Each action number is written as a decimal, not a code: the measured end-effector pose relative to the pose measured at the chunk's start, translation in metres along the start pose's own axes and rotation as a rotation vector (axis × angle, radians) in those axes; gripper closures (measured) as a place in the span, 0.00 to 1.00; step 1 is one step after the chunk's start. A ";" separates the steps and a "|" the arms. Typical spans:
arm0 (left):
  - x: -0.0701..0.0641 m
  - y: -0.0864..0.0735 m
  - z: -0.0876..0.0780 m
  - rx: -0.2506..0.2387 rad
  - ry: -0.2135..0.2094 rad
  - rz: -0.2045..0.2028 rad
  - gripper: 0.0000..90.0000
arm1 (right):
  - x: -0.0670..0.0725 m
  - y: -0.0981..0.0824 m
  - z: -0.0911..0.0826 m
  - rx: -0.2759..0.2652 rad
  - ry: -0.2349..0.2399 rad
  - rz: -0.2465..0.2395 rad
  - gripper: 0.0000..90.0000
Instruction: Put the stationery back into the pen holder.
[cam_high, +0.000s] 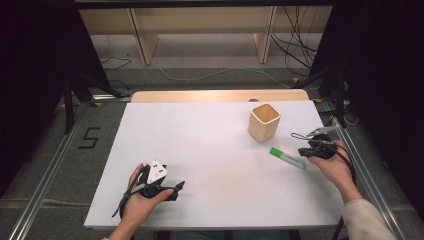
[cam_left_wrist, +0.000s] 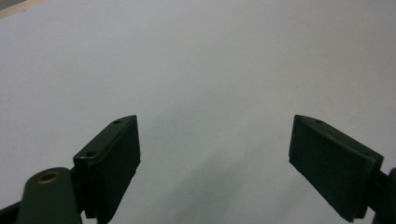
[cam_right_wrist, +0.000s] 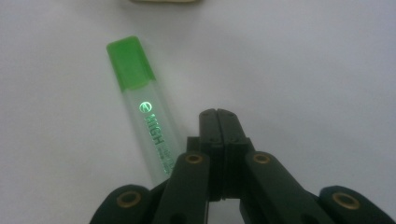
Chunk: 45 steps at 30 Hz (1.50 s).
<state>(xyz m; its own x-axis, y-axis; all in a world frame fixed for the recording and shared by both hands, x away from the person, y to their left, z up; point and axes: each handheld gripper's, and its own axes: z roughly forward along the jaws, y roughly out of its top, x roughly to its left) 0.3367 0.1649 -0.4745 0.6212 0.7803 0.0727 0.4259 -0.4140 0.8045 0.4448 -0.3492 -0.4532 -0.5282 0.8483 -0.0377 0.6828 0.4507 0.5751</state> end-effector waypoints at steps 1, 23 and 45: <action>0.000 0.000 0.000 0.000 0.000 0.000 0.18 | -0.001 0.000 0.001 0.004 0.001 -0.002 1.00; 0.000 0.000 -0.001 -0.001 0.002 0.003 0.18 | 0.005 -0.005 0.002 0.094 0.044 -0.027 1.00; -0.001 -0.001 0.000 0.008 -0.002 -0.012 0.18 | 0.018 0.017 -0.008 0.218 0.096 -0.144 0.70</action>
<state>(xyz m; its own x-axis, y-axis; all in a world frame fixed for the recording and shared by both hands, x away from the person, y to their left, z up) 0.3358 0.1648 -0.4759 0.6173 0.7843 0.0620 0.4384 -0.4084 0.8006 0.4430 -0.3287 -0.4376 -0.6664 0.7452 -0.0227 0.6838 0.6230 0.3799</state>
